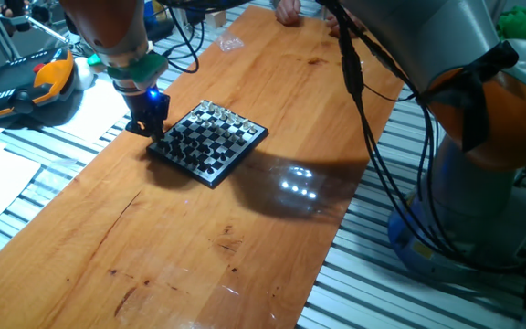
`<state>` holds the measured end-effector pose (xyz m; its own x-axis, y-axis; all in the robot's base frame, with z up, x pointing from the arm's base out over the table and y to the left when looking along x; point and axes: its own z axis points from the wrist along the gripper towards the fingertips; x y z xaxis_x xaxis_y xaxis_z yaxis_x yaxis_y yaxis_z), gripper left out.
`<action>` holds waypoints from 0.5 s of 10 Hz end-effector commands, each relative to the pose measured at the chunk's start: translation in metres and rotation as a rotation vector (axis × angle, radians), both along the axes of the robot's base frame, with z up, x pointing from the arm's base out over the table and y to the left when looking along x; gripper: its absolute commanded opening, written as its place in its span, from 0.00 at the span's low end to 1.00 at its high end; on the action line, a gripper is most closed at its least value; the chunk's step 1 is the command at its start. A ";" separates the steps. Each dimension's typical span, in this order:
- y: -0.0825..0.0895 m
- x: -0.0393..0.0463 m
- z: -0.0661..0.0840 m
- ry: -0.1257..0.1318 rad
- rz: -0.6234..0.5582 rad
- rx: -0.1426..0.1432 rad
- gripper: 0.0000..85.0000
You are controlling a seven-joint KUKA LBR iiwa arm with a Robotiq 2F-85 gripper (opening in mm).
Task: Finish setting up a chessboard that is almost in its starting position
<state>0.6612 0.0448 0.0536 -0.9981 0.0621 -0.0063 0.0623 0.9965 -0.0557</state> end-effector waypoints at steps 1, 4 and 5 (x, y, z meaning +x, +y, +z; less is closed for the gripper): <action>0.000 -0.0006 -0.001 0.002 0.000 -0.002 0.40; 0.001 0.0001 0.000 -0.001 -0.008 -0.010 0.40; 0.002 0.0014 0.003 0.002 -0.009 -0.010 0.40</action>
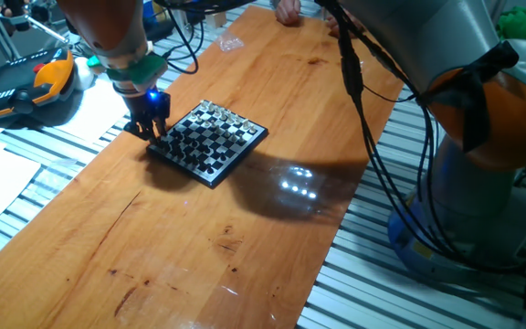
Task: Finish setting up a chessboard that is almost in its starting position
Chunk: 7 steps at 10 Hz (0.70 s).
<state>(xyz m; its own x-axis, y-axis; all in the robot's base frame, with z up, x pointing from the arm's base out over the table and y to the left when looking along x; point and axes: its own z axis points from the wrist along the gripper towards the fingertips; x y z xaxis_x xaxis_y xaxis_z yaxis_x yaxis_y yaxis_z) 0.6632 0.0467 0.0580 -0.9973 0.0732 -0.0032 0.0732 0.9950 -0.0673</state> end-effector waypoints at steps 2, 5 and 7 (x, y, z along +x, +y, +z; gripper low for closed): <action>0.002 0.0033 0.013 0.011 -0.010 -0.009 0.40; -0.006 0.0100 0.041 0.025 0.001 -0.015 0.40; -0.015 0.0125 0.059 0.037 0.008 0.002 0.20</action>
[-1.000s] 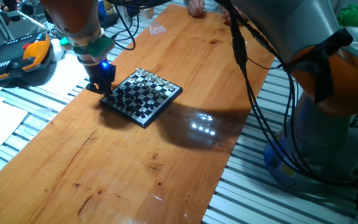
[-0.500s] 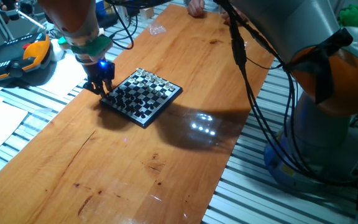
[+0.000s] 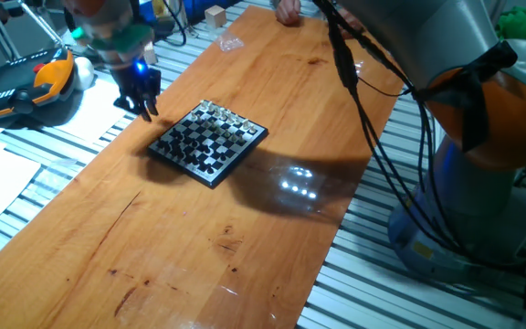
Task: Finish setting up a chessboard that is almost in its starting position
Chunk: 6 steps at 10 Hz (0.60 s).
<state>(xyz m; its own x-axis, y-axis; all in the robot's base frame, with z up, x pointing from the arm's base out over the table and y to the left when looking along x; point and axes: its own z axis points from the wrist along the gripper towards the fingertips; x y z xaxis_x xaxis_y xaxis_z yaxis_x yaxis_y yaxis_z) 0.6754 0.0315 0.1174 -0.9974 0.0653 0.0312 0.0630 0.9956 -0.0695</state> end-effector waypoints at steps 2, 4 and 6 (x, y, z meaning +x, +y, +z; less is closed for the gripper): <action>-0.003 -0.0036 0.018 -0.009 -0.005 0.024 0.00; -0.013 -0.0131 0.038 0.001 0.011 0.033 0.00; -0.016 -0.0321 0.048 -0.004 0.027 0.036 0.00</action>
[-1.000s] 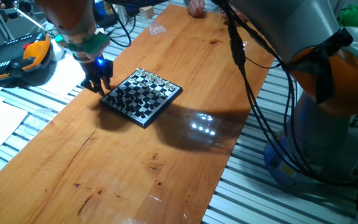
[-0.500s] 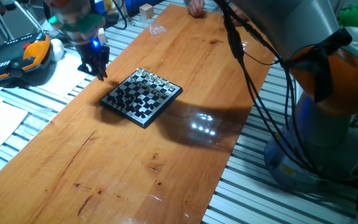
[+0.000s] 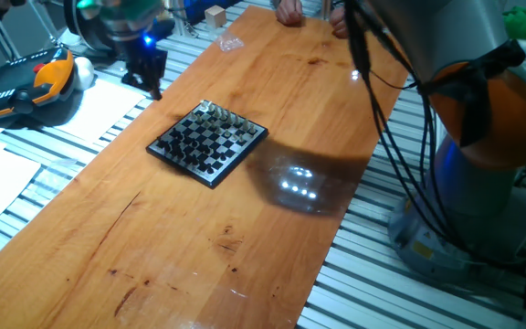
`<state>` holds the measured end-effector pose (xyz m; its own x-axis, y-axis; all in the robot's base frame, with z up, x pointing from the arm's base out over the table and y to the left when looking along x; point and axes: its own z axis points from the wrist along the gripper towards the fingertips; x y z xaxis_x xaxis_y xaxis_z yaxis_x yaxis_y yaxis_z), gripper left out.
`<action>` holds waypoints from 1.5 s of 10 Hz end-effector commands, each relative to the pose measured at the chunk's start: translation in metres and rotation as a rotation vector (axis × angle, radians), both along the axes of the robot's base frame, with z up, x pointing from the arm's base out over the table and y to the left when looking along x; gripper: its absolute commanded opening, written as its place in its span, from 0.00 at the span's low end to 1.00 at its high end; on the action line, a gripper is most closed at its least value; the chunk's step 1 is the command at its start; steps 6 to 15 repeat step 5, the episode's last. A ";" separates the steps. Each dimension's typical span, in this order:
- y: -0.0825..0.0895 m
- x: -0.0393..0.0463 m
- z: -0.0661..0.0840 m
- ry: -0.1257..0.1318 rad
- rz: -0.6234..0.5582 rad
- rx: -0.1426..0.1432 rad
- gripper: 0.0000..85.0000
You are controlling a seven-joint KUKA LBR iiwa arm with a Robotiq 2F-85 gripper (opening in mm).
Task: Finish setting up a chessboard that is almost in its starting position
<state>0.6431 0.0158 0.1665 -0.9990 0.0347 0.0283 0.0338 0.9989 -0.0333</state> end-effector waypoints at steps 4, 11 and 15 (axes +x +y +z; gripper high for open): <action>0.008 -0.0213 0.010 -0.014 0.050 -0.013 0.00; 0.010 -0.0219 0.011 -0.015 0.056 -0.019 0.00; 0.010 -0.0219 0.011 -0.015 0.056 -0.019 0.00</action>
